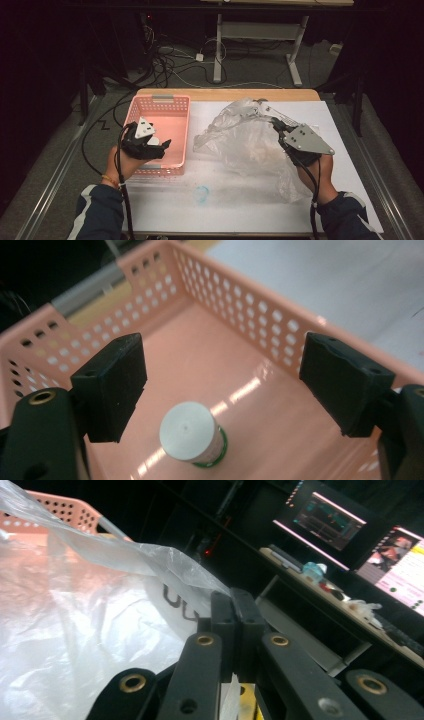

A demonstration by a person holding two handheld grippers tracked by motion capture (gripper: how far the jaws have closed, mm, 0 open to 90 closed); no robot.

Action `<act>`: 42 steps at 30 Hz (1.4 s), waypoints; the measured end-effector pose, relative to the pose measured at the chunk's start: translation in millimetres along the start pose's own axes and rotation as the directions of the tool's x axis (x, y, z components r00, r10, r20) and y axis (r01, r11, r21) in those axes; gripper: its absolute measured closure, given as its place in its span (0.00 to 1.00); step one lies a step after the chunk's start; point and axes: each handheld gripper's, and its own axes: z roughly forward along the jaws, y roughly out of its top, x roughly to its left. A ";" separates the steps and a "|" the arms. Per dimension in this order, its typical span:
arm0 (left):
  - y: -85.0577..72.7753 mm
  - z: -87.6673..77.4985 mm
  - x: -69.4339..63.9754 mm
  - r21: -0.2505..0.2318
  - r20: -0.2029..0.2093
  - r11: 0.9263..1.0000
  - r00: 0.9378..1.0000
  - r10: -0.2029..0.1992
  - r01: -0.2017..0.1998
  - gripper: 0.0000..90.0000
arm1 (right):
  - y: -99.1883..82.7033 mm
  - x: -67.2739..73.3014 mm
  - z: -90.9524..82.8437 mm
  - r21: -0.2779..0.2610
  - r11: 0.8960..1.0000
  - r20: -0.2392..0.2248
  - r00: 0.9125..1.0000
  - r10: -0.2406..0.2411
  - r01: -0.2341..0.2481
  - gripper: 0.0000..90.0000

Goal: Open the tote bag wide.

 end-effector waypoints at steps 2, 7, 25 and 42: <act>3.1 11.3 6.0 0.084 0.007 0.996 1.000 0.008 -0.008 0.20 | -0.7 -2.1 -1.2 0.002 1.000 0.002 1.000 -0.002 0.002 1.00; 4.6 35.6 20.1 0.282 0.039 0.959 0.999 -0.002 -0.009 0.25 | -3.6 -4.6 -1.3 0.000 1.000 0.009 1.000 0.000 0.000 1.00; -1.9 65.7 36.2 0.449 0.140 0.892 0.990 -0.025 -0.041 0.52 | -7.1 1.1 0.6 0.011 1.000 -0.031 0.999 -0.009 0.010 1.00; -4.2 20.8 38.3 0.116 0.090 0.988 0.990 -0.111 0.100 0.53 | -8.1 1.1 0.3 0.017 1.000 -0.040 0.999 -0.001 0.002 1.00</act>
